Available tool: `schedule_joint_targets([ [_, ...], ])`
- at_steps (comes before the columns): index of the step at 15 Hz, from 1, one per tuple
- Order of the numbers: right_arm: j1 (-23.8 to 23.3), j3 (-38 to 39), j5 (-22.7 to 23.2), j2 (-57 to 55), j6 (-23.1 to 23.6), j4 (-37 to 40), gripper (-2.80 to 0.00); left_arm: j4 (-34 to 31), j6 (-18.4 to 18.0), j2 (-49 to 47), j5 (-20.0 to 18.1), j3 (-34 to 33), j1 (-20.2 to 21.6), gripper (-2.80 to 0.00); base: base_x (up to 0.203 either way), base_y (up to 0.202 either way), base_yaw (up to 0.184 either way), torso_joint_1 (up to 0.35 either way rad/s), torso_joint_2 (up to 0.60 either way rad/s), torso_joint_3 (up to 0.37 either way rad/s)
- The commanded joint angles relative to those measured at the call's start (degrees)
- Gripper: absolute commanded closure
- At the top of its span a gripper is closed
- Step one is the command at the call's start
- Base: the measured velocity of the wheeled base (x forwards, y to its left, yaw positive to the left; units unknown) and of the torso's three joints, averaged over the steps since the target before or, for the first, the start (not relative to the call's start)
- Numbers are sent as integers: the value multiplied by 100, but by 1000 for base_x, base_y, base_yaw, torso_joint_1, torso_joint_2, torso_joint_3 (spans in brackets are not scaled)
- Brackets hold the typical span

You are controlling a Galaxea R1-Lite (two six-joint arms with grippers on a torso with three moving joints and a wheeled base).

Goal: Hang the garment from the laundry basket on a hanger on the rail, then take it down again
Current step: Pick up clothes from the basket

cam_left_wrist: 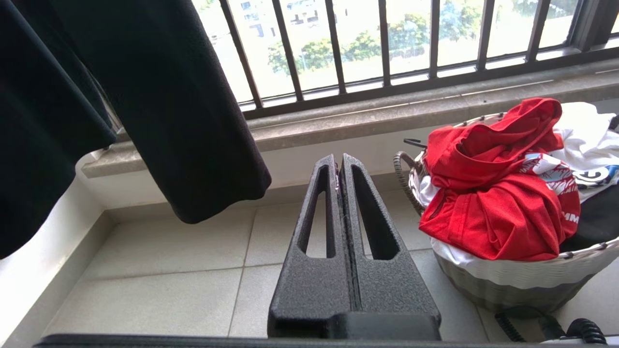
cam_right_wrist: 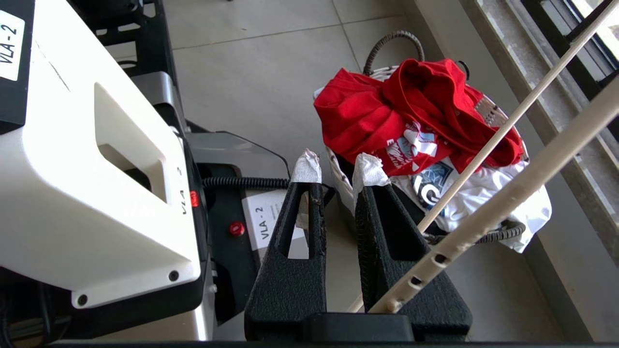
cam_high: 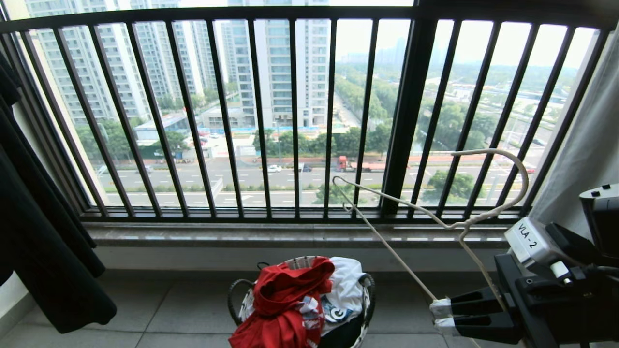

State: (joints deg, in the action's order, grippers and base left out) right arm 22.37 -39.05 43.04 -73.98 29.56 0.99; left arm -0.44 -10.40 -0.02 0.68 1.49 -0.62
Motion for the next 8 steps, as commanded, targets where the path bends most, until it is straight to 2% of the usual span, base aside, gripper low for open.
schedule_joint_targets([
  [1,-4,44,29,143,30,-2,0,0,-6,2,10,1,1,0,0,0,0,0,0,0],
  [8,-5,134,29,323,6,-2,0,0,-6,2,11,1,1,0,0,0,0,0,0,0],
])
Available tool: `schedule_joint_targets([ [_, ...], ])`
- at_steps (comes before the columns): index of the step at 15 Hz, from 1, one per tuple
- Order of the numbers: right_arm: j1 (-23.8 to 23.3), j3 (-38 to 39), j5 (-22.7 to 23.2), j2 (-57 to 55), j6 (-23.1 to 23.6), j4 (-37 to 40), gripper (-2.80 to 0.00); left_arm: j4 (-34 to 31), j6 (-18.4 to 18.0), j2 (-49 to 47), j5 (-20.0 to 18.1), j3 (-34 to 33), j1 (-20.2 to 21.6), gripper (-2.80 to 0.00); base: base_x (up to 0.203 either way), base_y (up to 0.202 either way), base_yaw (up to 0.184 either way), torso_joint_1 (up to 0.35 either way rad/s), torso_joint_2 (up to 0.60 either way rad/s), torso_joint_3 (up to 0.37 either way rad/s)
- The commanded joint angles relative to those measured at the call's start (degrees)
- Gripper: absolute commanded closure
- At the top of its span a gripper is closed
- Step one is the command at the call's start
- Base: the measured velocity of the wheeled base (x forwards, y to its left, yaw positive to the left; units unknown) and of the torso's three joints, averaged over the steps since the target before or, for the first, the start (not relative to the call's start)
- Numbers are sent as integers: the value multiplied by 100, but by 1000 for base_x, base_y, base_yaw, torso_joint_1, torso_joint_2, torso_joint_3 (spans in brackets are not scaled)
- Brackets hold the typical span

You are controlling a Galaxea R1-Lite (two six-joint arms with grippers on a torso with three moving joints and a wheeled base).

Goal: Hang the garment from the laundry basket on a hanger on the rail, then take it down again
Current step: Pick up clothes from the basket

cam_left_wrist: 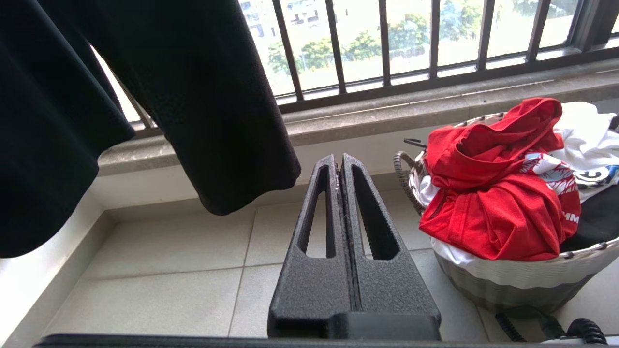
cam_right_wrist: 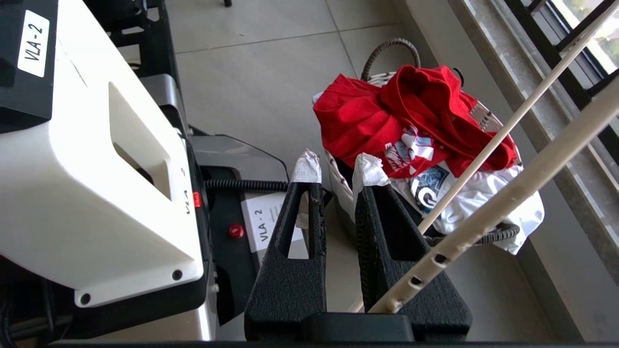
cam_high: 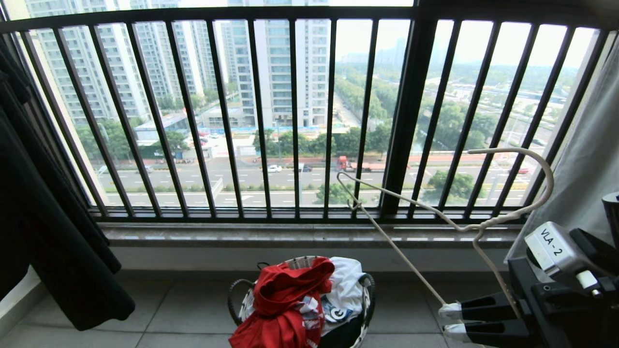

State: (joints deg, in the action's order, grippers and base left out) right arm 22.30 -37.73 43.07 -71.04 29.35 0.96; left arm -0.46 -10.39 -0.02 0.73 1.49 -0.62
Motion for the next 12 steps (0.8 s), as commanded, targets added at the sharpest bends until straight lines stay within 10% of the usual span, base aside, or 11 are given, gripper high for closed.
schedule_joint_targets([
  [1,3,2,18,38,27,0,0,2,-7,2,-2,9,1,0,0,0,0,0,0,0],
  [12,-6,17,18,187,18,0,0,2,-7,0,-3,1,1,0,0,0,0,0,0,0],
])
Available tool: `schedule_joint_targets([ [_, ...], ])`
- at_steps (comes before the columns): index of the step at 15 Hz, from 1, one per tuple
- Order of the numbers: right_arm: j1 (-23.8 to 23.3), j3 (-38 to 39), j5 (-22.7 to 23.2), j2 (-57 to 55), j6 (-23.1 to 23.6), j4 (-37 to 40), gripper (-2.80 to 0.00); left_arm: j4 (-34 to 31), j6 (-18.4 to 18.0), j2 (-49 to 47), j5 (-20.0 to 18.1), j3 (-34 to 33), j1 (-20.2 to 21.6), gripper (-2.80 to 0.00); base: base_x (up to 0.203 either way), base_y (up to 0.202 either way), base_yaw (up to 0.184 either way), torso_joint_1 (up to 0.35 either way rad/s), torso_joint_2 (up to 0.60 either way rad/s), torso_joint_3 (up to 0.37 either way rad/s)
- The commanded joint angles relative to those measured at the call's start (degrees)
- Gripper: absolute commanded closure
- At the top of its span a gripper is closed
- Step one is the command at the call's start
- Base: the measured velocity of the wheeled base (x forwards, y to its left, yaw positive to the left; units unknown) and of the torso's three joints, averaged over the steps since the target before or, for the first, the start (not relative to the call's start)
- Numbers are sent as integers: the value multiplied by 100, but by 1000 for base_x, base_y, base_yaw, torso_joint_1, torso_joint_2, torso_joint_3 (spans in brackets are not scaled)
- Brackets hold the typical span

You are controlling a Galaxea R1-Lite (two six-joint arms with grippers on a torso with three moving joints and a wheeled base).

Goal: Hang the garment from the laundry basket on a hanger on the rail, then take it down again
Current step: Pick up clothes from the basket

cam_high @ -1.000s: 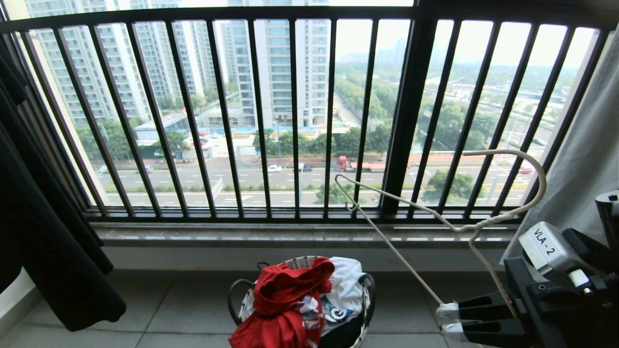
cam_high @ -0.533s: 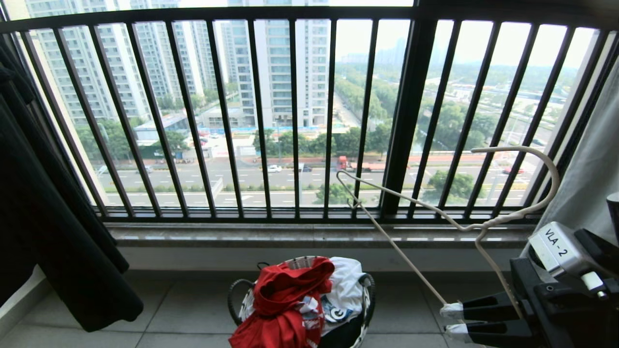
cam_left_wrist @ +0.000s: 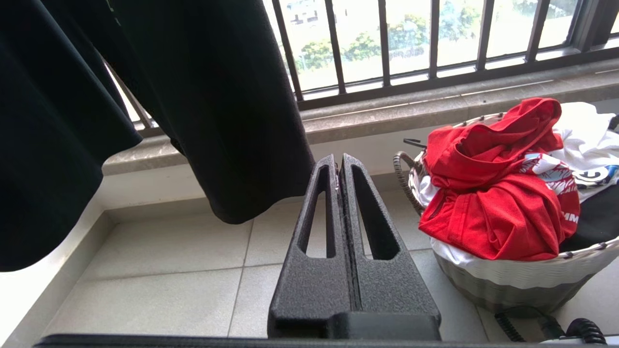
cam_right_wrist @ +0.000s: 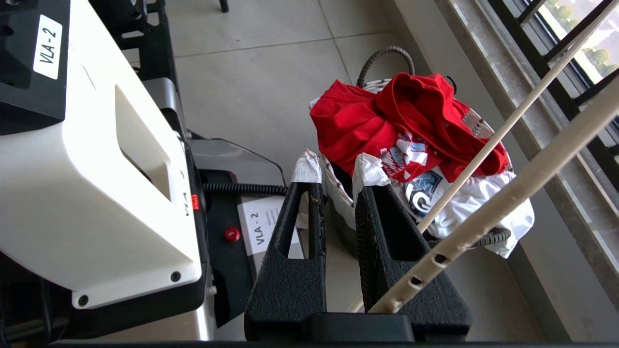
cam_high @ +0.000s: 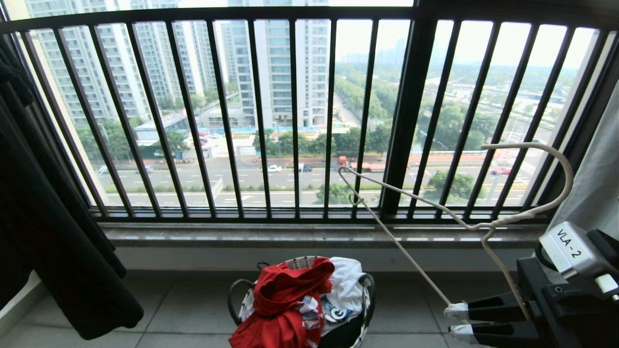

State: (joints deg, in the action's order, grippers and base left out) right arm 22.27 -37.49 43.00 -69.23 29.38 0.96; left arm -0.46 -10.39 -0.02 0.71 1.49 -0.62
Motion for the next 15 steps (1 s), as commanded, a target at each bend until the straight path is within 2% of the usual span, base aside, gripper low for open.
schedule_joint_targets([
  [1,-12,-4,25,2,15,0,0,2,-7,2,1,1,1,0,0,0,0,0,0,0],
  [15,-135,-48,25,-8,24,-8,0,-6,-49,-4,0,1,1,0,0,0,0,0,0,0],
])
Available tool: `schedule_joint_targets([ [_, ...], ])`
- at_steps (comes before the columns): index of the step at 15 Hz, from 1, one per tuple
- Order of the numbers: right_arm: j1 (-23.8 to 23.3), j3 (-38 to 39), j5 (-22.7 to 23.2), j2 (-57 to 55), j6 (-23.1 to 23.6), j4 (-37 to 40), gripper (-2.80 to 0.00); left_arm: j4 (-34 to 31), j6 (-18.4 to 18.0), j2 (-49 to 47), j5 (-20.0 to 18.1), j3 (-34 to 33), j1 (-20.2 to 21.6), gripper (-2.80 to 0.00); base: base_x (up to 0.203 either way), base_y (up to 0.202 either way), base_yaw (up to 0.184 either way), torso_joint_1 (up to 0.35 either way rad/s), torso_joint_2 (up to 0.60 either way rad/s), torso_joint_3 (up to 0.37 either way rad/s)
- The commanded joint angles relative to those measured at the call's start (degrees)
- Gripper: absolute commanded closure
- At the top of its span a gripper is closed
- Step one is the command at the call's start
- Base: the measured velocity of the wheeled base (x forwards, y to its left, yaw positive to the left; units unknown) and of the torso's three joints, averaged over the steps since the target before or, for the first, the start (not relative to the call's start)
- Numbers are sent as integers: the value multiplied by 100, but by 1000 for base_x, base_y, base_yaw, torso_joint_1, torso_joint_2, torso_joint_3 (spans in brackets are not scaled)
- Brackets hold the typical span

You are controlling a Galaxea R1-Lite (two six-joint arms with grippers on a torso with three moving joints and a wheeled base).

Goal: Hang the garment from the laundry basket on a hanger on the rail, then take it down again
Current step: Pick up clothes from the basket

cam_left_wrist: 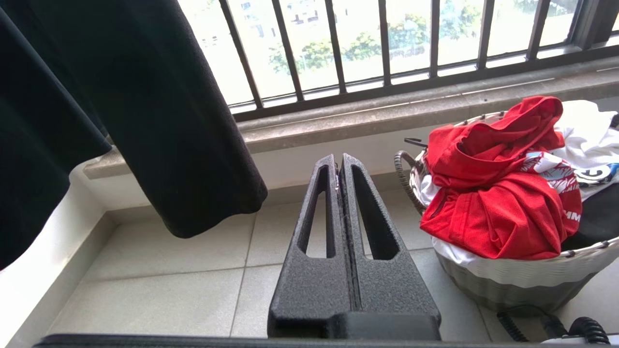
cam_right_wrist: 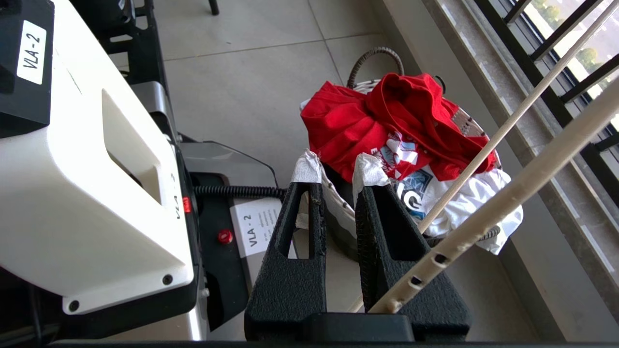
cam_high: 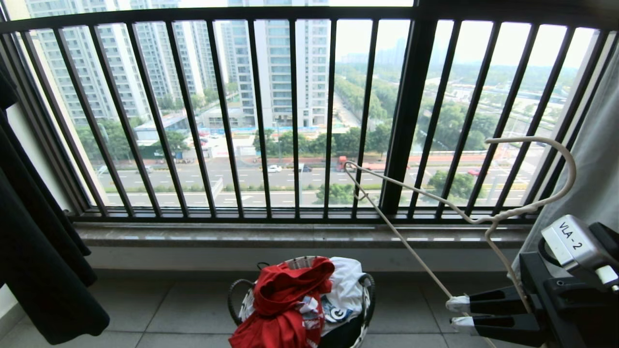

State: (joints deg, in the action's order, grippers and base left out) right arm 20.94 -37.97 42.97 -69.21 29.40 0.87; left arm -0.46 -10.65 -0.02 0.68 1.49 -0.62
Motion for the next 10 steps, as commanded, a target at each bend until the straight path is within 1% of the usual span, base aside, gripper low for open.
schedule_joint_targets([
  [1,-3,0,27,-5,22,1,0,-6,-34,-6,2,1,1,0,0,0,0,0,0,0],
  [2,-3,0,27,-5,22,1,0,-2,15,2,11,1,1,0,0,0,0,0,0,0],
  [10,-20,36,27,56,4,-166,0,2,28,2,11,9,1,0,0,0,0,0,0,0],
])
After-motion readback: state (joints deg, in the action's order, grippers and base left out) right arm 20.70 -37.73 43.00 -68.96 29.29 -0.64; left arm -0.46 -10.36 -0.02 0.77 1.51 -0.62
